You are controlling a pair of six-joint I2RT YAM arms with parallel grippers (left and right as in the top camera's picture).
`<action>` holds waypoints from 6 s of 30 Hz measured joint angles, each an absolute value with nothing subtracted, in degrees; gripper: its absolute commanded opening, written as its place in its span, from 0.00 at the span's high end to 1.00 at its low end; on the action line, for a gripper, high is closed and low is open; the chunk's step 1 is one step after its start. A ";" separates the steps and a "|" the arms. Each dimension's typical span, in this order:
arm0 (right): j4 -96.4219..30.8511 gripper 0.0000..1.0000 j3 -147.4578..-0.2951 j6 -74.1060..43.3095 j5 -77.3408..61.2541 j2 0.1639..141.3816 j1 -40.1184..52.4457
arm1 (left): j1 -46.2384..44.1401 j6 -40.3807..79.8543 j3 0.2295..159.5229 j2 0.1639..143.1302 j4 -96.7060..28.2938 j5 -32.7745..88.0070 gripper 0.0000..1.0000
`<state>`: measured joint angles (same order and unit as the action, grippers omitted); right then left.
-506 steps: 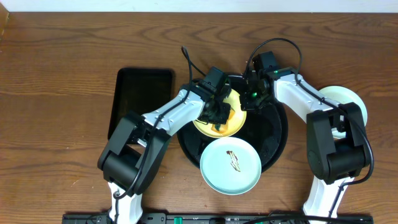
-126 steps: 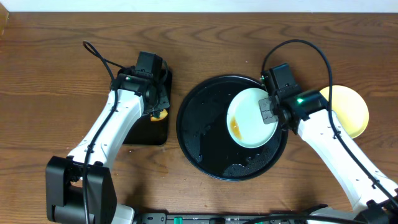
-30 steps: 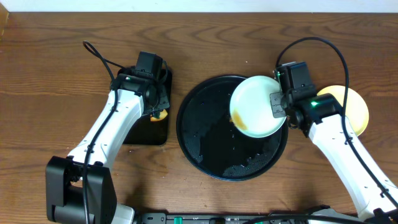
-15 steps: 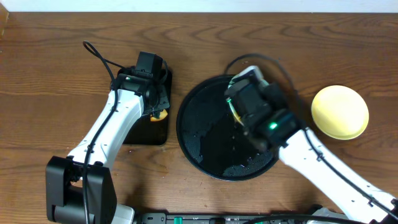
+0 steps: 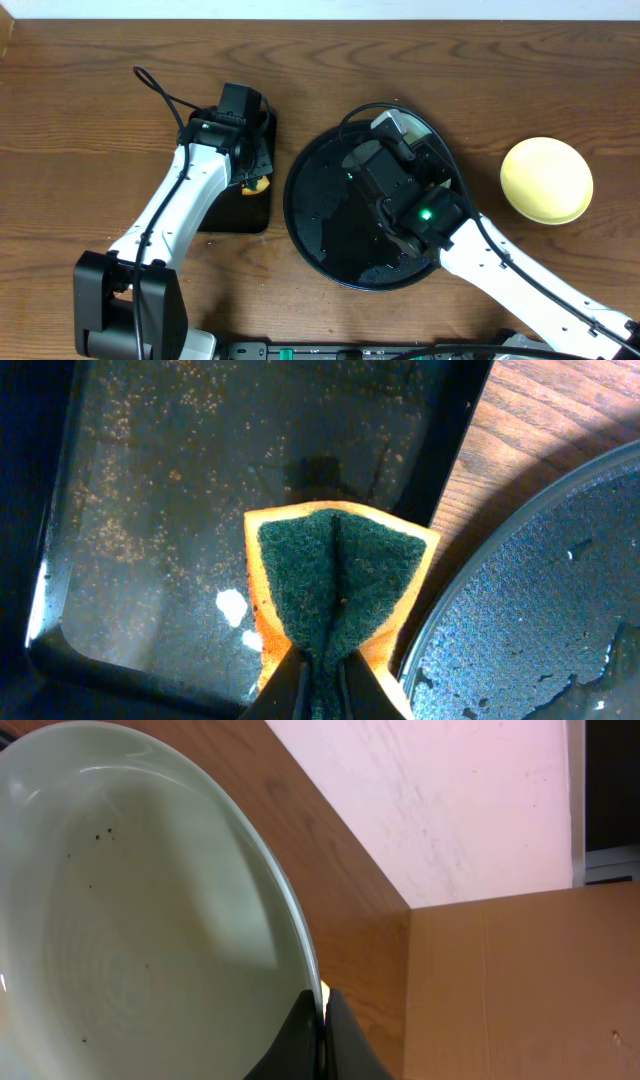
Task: Clean dirty plates on tray and stack at the side
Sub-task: 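Carry the pale-green plate with the right gripper onto the yellow plate stack, then lower the sponge with the left gripper into the black rectangular tray, then open both grippers and lift them away from sponge and plates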
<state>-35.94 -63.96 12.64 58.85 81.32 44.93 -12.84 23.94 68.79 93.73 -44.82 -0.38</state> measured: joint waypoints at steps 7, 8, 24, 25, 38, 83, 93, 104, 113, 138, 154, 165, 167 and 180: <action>-35.64 0.99 -63.96 11.60 58.96 81.32 44.84 | -12.84 23.94 68.79 93.73 -44.80 -0.40 0.92; -35.70 0.99 -63.96 10.70 58.78 81.32 44.75 | -12.84 23.94 68.79 93.73 -44.80 -0.38 0.92; -42.44 0.99 -64.03 -9.61 41.76 81.19 21.02 | -11.40 18.70 68.79 93.73 -42.30 -0.38 0.92; -42.61 0.99 -64.03 -10.35 40.95 81.03 18.72 | -10.98 18.13 68.79 93.73 -42.04 -0.38 0.92; -42.61 0.99 -64.03 -17.34 34.24 79.88 -7.97 | -6.42 13.78 68.79 93.73 -41.10 -0.40 0.92; -48.10 0.44 -64.03 -12.34 -10.52 86.00 -16.51 | 4.60 0.97 68.79 109.43 -35.97 22.20 0.92; -48.64 0.44 -64.03 -11.86 -10.55 86.00 -16.51 | 9.74 8.34 68.82 110.02 -36.97 16.21 0.92; -48.80 0.45 -64.03 -11.84 -10.55 86.00 -16.51 | 4.36 -2.02 68.82 109.82 -37.23 27.18 0.92; -48.80 0.45 -64.03 -11.46 -10.55 86.00 -16.51 | -0.38 2.48 68.82 109.60 -37.21 14.52 0.91; -48.80 0.45 -64.03 -11.00 -10.52 86.00 -16.51 | -7.64 10.20 68.82 109.06 -36.99 5.04 0.92; -48.80 0.45 -64.03 -9.98 -10.52 86.00 -16.51 | -11.75 10.04 68.84 108.55 -37.74 2.55 0.92; -48.84 0.45 -64.03 -9.98 -10.55 86.00 -16.51 | -11.60 8.99 68.86 102.65 -38.72 -2.44 0.88; -48.86 0.45 -64.03 -9.98 -10.55 86.00 -16.51 | -11.42 8.99 68.86 102.72 -38.70 -3.42 0.88; -48.88 0.45 -64.03 -9.98 -10.55 86.00 -16.51 | -8.05 8.91 68.86 102.74 -37.91 -6.00 0.66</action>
